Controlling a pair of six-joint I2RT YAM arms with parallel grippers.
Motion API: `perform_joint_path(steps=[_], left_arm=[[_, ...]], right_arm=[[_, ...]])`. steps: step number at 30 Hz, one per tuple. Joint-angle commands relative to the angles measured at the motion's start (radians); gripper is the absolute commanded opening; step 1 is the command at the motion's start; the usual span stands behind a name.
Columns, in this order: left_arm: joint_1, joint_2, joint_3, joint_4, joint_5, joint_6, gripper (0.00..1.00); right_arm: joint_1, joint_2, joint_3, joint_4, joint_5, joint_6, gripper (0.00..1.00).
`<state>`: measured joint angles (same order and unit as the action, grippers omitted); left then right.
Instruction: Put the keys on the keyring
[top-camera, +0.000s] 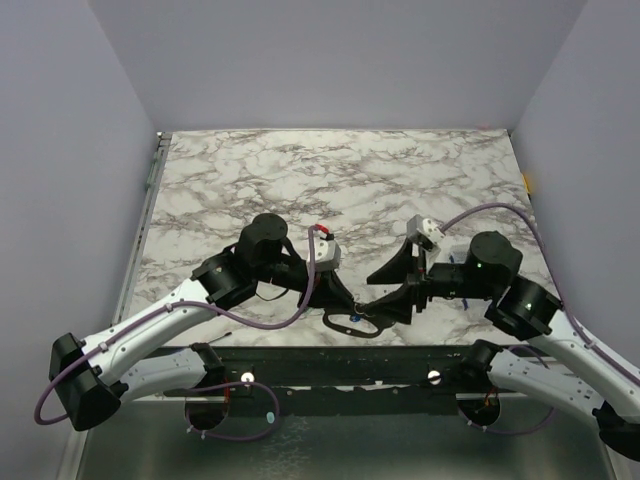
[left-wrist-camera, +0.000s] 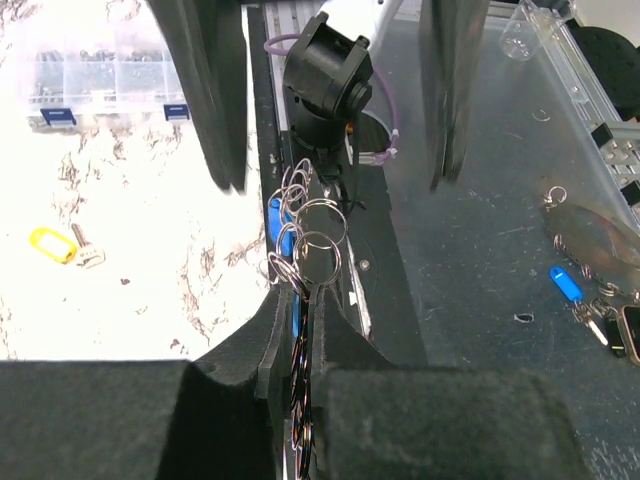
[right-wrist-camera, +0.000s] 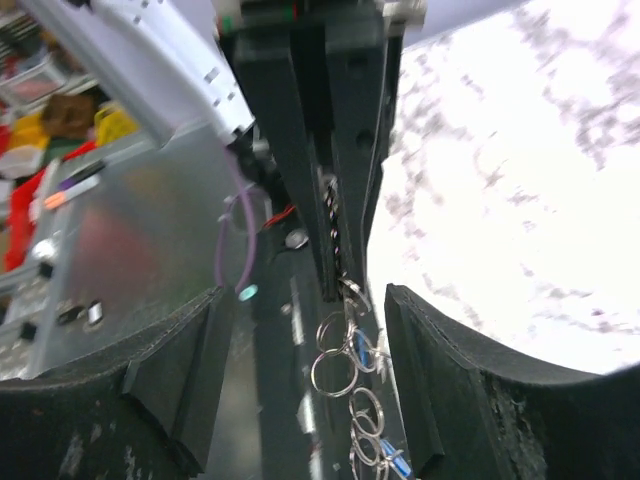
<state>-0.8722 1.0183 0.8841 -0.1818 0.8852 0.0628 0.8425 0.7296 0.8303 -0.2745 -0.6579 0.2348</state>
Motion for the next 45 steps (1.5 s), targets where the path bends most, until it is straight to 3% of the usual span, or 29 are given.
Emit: perform_joint_path(steps=[1,5,10,15,26,38,45], left_arm=[[0.006,0.006,-0.019,0.012,-0.008,-0.015,0.00],[0.009,0.013,-0.020,0.025,-0.014,-0.035,0.00],[0.028,0.038,-0.020,0.051,-0.044,-0.081,0.00],[0.061,0.091,-0.017,0.095,-0.054,-0.158,0.00],[0.105,0.143,-0.035,0.173,-0.036,-0.247,0.00],[0.120,0.166,-0.045,0.219,0.000,-0.286,0.00],[0.121,0.163,-0.049,0.228,0.017,-0.289,0.00]], right_arm=[[0.003,-0.072,0.059,-0.033,0.230,-0.093,0.71],[0.003,-0.143,0.030,0.001,0.228,-0.175,0.71],[0.003,-0.221,-0.127,0.093,0.125,-0.295,0.67],[0.003,-0.276,-0.221,0.110,0.132,-0.443,0.66],[0.004,-0.161,-0.222,0.099,0.146,-0.629,0.57],[0.013,-0.063,-0.218,0.116,0.155,-0.684,0.45],[0.015,-0.030,-0.223,0.126,0.169,-0.690,0.43]])
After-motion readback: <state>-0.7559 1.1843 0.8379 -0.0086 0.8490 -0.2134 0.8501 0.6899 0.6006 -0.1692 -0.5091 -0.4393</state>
